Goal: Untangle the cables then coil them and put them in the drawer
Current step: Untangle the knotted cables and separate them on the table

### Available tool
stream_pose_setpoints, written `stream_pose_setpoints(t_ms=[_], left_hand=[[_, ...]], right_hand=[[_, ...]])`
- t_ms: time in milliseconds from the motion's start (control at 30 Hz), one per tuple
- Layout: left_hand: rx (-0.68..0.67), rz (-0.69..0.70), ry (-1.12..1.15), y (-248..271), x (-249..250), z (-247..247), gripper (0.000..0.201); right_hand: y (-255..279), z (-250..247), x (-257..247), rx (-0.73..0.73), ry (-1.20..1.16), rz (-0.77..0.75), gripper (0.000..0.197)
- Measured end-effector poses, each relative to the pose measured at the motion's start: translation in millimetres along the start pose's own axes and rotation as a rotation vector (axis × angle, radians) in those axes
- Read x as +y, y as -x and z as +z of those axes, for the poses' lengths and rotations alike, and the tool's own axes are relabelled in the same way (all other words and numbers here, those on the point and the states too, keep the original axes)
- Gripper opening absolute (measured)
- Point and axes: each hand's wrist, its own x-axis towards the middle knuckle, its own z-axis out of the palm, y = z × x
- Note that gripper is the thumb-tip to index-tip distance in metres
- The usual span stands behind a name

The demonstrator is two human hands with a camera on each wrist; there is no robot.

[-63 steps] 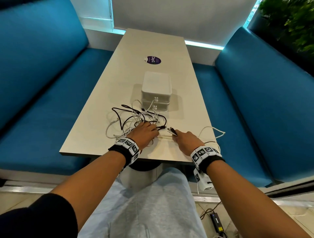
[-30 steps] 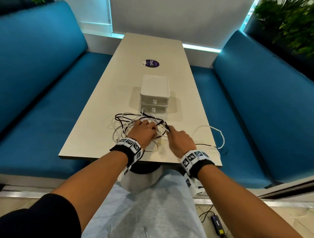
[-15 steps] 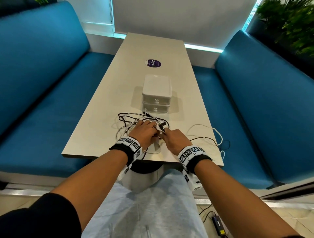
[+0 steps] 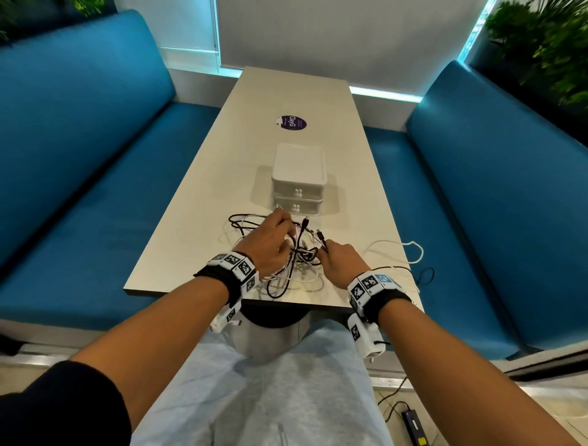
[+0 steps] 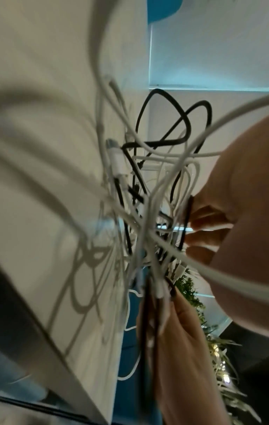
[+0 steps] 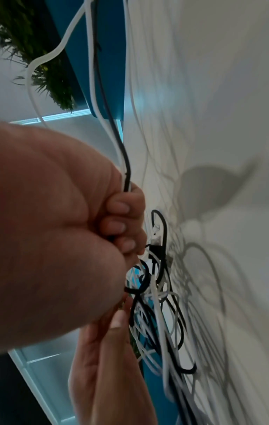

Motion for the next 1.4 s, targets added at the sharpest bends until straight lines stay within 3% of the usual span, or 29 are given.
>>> stream_pose_setpoints(t_ms=[67,167,367,433,567,600,667,733,800,900,1000,1133,1333,1400], left_hand=[[0.034,0.037,-0.174,2,-1,-2,0.020],[0.066,-0.042,-0.326,4,1,-6,0.027],[-0.052,-0.109,-0.241,5,-6,-20,0.053],[-0.033,-0.161,-0.135,5,-9,-32,0.057],[0.218,-0.272,0.029,3,-22,-54,0.039],[0.216,-0.318,0.020,4,-24,-58,0.032],[-0.006,-0.443,-0.072,9,-24,-65,0.033],[-0.310,-0.485,-0.178,17,-24,-65,0.057],[-0.506,-0.486,-0.160,25,-23,-59,0.073],[-0.719,-0.468,-0.234,36,-22,-47,0.068],[-0.732,-0.441,-0.362,40,-19,-41,0.060],[-0.687,-0.385,-0.382,32,-15,-44,0.025],[-0.648,-0.371,-0.349,37,-21,-40,0.013],[-0.662,-0.390,-0.304,39,-21,-39,0.024]], right_hand=[[-1,1,-3,0.003,-0.001,0.006,0.033],[-2,0,-4,0.013,-0.019,0.033,0.034],[-4,-5,-2,0.050,-0.032,0.071,0.036],[-4,-5,-1,0.054,-0.016,0.085,0.036],[-6,0,-2,0.047,0.009,0.118,0.036],[-7,2,-3,0.047,0.016,0.127,0.036],[-8,4,-5,0.048,0.030,0.145,0.034],[-8,3,-7,0.047,0.047,0.167,0.033],[-8,1,-9,0.049,0.060,0.191,0.030],[-8,0,-11,0.046,0.078,0.230,0.027],[-7,2,-13,0.037,0.091,0.240,0.028],[-4,4,-13,0.032,0.110,0.244,0.028],[0,6,-14,0.037,0.128,0.249,0.028],[1,5,-14,0.038,0.133,0.243,0.027]])
